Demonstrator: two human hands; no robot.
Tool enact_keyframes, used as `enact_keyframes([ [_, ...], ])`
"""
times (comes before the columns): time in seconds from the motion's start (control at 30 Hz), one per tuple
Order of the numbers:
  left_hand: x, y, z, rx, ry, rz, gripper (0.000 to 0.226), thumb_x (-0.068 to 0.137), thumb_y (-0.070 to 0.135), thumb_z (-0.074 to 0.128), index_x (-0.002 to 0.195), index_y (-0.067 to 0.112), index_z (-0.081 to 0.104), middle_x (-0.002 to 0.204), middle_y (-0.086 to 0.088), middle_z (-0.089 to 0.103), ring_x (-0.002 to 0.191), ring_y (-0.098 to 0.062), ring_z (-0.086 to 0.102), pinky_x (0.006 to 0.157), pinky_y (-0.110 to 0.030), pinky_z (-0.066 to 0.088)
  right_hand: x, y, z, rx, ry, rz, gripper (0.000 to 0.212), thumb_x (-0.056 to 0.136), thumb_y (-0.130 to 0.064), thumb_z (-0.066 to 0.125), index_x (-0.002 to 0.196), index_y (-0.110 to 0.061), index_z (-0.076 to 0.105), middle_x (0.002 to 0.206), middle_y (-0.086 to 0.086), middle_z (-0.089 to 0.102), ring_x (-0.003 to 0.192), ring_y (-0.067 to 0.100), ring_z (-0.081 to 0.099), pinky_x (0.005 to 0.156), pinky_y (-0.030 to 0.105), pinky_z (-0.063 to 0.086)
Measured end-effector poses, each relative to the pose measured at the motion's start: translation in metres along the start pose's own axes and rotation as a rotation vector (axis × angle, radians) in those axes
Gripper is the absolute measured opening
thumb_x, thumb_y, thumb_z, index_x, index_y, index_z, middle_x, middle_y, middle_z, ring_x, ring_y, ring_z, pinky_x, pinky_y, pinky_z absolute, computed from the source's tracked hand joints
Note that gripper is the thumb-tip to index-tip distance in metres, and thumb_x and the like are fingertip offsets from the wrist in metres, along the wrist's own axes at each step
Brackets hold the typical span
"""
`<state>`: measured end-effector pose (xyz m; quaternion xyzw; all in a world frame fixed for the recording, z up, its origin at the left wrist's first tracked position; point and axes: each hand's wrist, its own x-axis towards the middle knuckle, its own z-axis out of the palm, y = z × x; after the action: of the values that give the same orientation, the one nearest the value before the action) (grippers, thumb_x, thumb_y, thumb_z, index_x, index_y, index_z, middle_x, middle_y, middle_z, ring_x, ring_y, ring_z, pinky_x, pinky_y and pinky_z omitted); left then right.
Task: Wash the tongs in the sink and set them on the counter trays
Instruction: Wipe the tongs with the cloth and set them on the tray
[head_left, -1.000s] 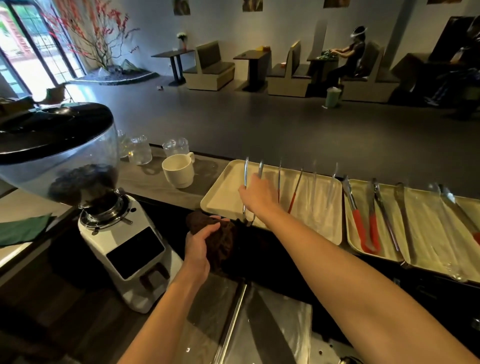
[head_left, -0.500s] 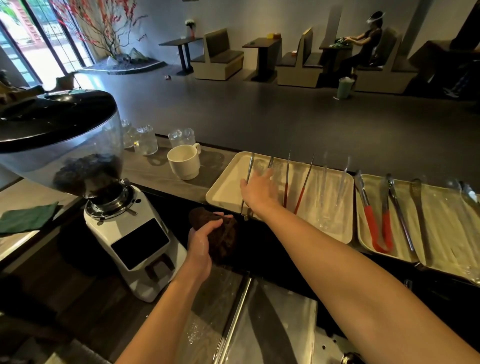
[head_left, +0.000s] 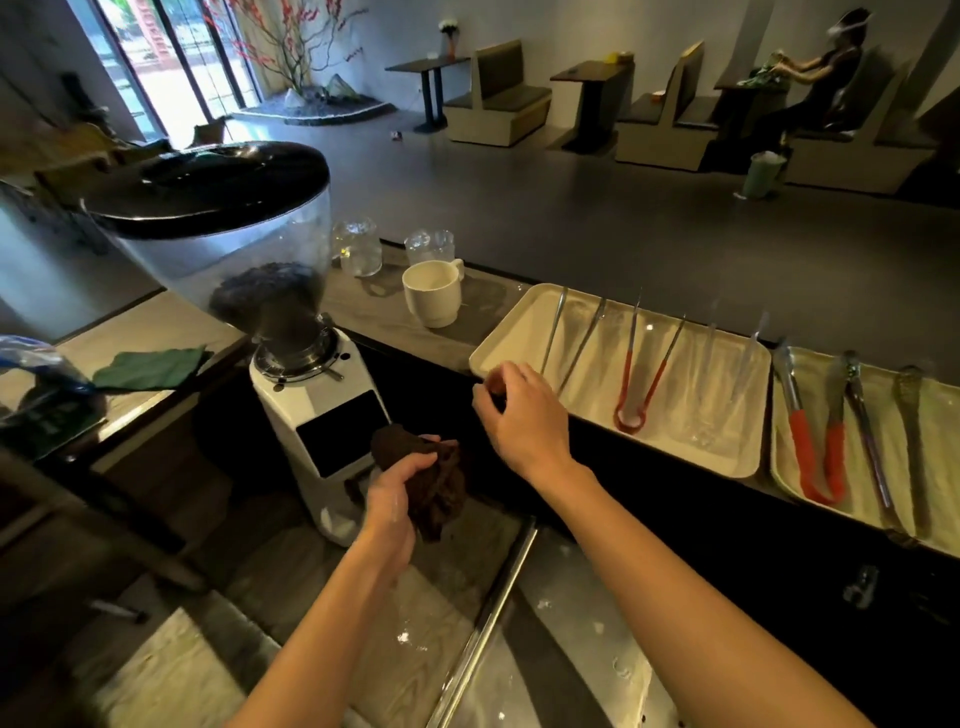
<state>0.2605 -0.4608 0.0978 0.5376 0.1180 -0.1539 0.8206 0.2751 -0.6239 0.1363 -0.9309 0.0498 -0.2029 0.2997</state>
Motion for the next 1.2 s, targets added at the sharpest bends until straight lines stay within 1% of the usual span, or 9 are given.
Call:
enact_keyframes([
  [0.13, -0.017, 0.001, -0.056, -0.027, 0.157, 0.067, 0.035, 0.077, 0.01, 0.066, 0.111, -0.002, 0.067, 0.101, -0.023, 0.072, 0.098, -0.04, 0.067, 0.065, -0.036, 0.057, -0.032, -0.031, 0.036, 0.144, -0.129, -0.06, 0.021, 0.097, -0.044, 0.053, 0.096, -0.024, 0.06, 0.09, -0.008, 0.057, 0.084, 0.011, 0.053, 0.066, 0.032, 0.041],
  [0.37, -0.069, 0.005, -0.157, -0.117, 0.273, 0.118, 0.022, 0.08, 0.0, 0.055, 0.096, 0.008, 0.069, 0.087, -0.013, 0.073, 0.077, -0.027, 0.07, 0.064, -0.031, 0.058, -0.09, -0.103, 0.1, 0.279, -0.329, -0.146, 0.013, 0.096, -0.038, 0.057, 0.086, -0.029, 0.057, 0.084, -0.014, 0.056, 0.076, 0.006, 0.052, 0.064, 0.03, 0.04],
  [0.5, -0.112, 0.003, -0.222, -0.191, 0.38, 0.049, 0.022, 0.081, 0.002, 0.054, 0.099, 0.002, 0.067, 0.081, -0.014, 0.073, 0.064, -0.027, 0.068, 0.052, -0.03, 0.056, -0.132, -0.156, 0.138, 0.309, -0.459, -0.225, 0.017, 0.097, -0.04, 0.056, 0.088, -0.026, 0.06, 0.086, -0.01, 0.063, 0.079, 0.009, 0.057, 0.065, 0.031, 0.042],
  [0.6, -0.143, -0.002, -0.263, -0.193, 0.455, -0.006, 0.051, 0.07, 0.014, 0.066, 0.114, -0.011, 0.062, 0.082, -0.021, 0.065, 0.055, -0.028, 0.063, 0.046, -0.028, 0.05, -0.161, -0.188, 0.158, 0.33, -0.529, -0.259, 0.022, 0.099, -0.04, 0.054, 0.09, -0.022, 0.063, 0.089, -0.007, 0.065, 0.083, 0.012, 0.058, 0.067, 0.03, 0.038],
  [0.67, -0.164, -0.006, -0.289, -0.213, 0.496, -0.009, 0.061, 0.063, 0.016, 0.07, 0.117, -0.012, 0.062, 0.092, -0.028, 0.064, 0.063, -0.031, 0.065, 0.05, -0.03, 0.052, -0.183, -0.212, 0.169, 0.346, -0.573, -0.283, 0.023, 0.1, -0.04, 0.053, 0.087, -0.022, 0.061, 0.087, -0.008, 0.063, 0.081, 0.011, 0.056, 0.066, 0.029, 0.034],
  [0.83, -0.212, -0.012, -0.348, -0.219, 0.663, -0.008, 0.024, 0.081, 0.007, 0.064, 0.102, -0.004, 0.068, 0.083, -0.02, 0.072, 0.069, -0.034, 0.068, 0.056, -0.035, 0.055, -0.235, -0.259, 0.205, 0.39, -0.742, -0.329, 0.026, 0.099, -0.043, 0.05, 0.086, -0.024, 0.062, 0.081, -0.01, 0.062, 0.075, 0.009, 0.056, 0.068, 0.036, 0.046],
  [0.97, -0.245, -0.019, -0.392, -0.298, 0.665, -0.004, 0.046, 0.071, 0.015, 0.07, 0.112, -0.006, 0.064, 0.094, -0.022, 0.07, 0.08, -0.035, 0.068, 0.061, -0.038, 0.055, -0.271, -0.283, 0.233, 0.367, -0.815, -0.374, 0.022, 0.099, -0.044, 0.048, 0.089, -0.028, 0.059, 0.083, -0.01, 0.062, 0.077, 0.009, 0.058, 0.07, 0.036, 0.049],
  [1.07, -0.274, -0.027, -0.427, -0.378, 0.672, -0.056, 0.056, 0.054, 0.024, 0.077, 0.098, -0.007, 0.063, 0.08, -0.017, 0.069, 0.068, -0.03, 0.067, 0.055, -0.033, 0.052, -0.302, -0.309, 0.249, 0.341, -0.892, -0.439, 0.021, 0.101, -0.043, 0.049, 0.095, -0.027, 0.06, 0.085, -0.009, 0.063, 0.075, 0.007, 0.058, 0.063, 0.027, 0.043],
  [1.2, -0.304, -0.046, -0.477, -0.43, 0.795, -0.066, 0.068, 0.048, 0.026, 0.082, 0.105, -0.009, 0.067, 0.096, -0.024, 0.071, 0.083, -0.037, 0.066, 0.061, -0.036, 0.052, -0.34, -0.338, 0.271, 0.345, -0.959, -0.5, 0.022, 0.1, -0.048, 0.048, 0.094, -0.029, 0.058, 0.085, -0.009, 0.063, 0.075, 0.004, 0.057, 0.066, 0.031, 0.047],
])
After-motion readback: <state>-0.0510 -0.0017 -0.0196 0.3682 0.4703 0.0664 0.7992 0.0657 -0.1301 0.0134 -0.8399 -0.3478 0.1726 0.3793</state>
